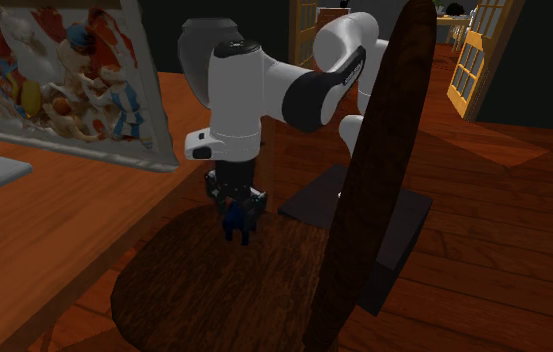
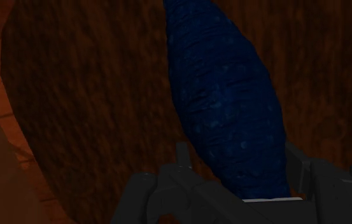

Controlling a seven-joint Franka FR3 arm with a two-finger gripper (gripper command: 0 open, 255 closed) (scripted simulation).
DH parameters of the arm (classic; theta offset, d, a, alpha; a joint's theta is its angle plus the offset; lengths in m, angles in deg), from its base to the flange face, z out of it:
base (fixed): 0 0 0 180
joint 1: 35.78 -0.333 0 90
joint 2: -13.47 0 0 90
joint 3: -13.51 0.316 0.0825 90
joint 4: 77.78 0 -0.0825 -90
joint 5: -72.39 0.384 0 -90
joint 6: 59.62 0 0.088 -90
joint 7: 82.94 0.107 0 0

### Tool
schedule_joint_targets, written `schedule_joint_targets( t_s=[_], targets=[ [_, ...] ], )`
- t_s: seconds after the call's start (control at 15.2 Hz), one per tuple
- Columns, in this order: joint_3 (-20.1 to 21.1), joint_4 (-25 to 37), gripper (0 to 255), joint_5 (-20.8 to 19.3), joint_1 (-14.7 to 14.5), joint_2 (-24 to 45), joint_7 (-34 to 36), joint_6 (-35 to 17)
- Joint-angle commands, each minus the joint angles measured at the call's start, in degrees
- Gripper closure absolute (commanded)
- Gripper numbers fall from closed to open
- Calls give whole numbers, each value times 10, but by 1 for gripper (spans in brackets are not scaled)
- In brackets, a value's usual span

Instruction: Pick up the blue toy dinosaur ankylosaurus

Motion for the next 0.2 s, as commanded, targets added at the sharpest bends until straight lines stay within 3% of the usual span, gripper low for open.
schedule_joint_targets(
  t_s=[0.0, 0.13],
  targets=[
    [0, 15, 255, 0, 0, 0, -1, 15],
    [0, 17, 255, 0, 0, 0, -1, 16]
  ],
)
